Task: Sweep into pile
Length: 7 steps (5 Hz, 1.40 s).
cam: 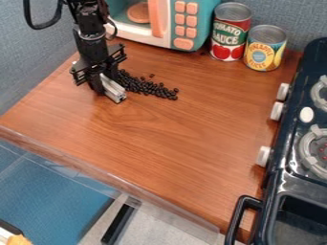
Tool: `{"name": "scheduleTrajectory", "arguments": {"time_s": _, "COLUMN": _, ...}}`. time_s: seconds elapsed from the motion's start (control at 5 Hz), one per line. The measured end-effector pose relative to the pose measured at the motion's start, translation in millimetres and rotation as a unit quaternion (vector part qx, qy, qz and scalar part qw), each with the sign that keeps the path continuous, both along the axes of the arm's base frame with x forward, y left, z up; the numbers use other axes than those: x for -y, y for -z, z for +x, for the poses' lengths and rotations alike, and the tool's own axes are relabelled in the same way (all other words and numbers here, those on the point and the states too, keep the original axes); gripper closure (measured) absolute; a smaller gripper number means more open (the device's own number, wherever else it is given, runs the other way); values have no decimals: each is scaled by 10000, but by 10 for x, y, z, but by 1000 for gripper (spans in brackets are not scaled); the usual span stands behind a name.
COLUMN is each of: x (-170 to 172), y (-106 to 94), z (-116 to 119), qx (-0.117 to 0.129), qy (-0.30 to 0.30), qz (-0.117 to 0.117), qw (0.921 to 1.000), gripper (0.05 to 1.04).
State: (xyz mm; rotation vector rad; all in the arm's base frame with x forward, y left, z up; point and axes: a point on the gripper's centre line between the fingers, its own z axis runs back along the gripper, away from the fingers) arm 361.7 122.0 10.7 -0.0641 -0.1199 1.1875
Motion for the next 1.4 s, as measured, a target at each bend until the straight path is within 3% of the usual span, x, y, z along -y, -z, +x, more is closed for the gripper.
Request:
{"name": "scheduleTrajectory", "arguments": {"time_s": 0.4, "x": 234, "y": -479, "z": -28, "qx": 549, "qy": 117, "qz": 21, "qw": 9984, "gripper": 698}}
{"name": "scheduleTrajectory", "arguments": {"time_s": 0.6, "x": 246, "y": -571, "z": -102, "qx": 708, "qy": 168, "qz": -104, "qw": 9973, "gripper": 698}}
{"name": "scheduleTrajectory", "arguments": {"time_s": 0.8, "x": 290, "y": -409, "z": -300, "qx": 593, "qy": 111, "qz": 4, "qw": 9982, "gripper": 698}}
{"name": "scheduleTrajectory", "arguments": {"time_s": 1.0, "x": 489, "y": -137, "z": -527, "qx": 327, "qy": -341, "qz": 153, "qw": 9988, "gripper": 698}}
{"name": "scheduleTrajectory", "arguments": {"time_s": 1.2, "x": 697, "y": 5, "z": -699, "qx": 173, "qy": -109, "qz": 176, "qw": 9996, "gripper": 698}}
{"name": "scheduleTrajectory", "arguments": {"time_s": 1.4, "x": 1101, "y": 26, "z": -797, "qx": 123, "qy": 587, "qz": 166, "qw": 9981, "gripper": 698}}
